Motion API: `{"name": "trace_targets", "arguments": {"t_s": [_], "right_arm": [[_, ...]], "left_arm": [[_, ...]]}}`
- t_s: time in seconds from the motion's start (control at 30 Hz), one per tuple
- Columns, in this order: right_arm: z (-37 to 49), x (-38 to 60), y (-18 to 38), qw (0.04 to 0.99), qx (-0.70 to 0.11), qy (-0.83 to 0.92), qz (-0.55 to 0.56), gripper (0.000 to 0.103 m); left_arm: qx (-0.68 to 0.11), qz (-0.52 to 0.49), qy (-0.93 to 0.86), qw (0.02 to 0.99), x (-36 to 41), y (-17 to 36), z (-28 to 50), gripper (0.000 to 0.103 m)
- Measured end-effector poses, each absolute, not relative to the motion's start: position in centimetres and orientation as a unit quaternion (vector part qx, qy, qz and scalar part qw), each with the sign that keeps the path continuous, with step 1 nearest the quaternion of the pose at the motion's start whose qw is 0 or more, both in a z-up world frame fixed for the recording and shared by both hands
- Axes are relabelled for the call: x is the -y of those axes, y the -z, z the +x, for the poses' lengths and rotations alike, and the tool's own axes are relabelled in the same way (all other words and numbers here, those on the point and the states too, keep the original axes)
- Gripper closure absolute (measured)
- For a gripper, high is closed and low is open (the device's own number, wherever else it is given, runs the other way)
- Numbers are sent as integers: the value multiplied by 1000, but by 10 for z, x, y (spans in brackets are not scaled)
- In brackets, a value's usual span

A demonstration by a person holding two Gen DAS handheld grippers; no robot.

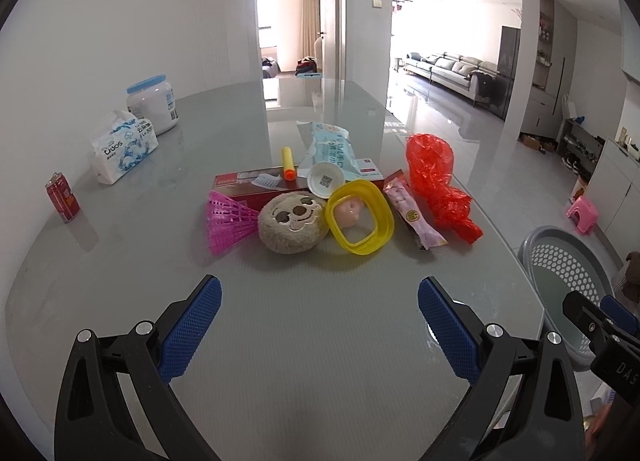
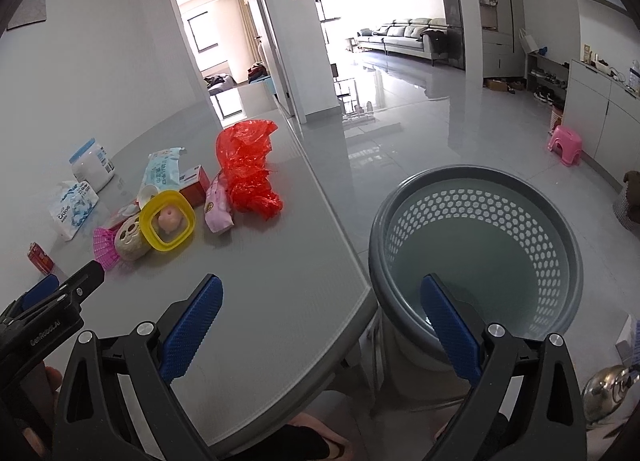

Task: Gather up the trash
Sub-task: 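Reach the right gripper to the red plastic bag and close on it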

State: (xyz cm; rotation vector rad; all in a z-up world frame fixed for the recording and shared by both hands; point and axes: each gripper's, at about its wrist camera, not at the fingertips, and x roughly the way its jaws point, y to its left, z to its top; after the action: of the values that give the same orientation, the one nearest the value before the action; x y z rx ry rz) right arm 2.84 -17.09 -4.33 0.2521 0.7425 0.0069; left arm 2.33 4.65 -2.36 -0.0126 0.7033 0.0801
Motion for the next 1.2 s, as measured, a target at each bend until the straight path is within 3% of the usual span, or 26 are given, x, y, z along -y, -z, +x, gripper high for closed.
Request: {"name": "trace_targets", "arguments": {"t_s": [1.13,1.17,1.2], "right_arm": [[227,97,79,904,-427,-21,23,10],[229,95,80,904,-427,-22,22,11],[231,93,81,904,-428,-23,20,19]], "left_arm": [[-369,-29,-90,925,-115,47,91,6],[-370,-30,-89,924,-115,48,91,6],[-370,-28,-87,924,-114,48,92,6]]}}
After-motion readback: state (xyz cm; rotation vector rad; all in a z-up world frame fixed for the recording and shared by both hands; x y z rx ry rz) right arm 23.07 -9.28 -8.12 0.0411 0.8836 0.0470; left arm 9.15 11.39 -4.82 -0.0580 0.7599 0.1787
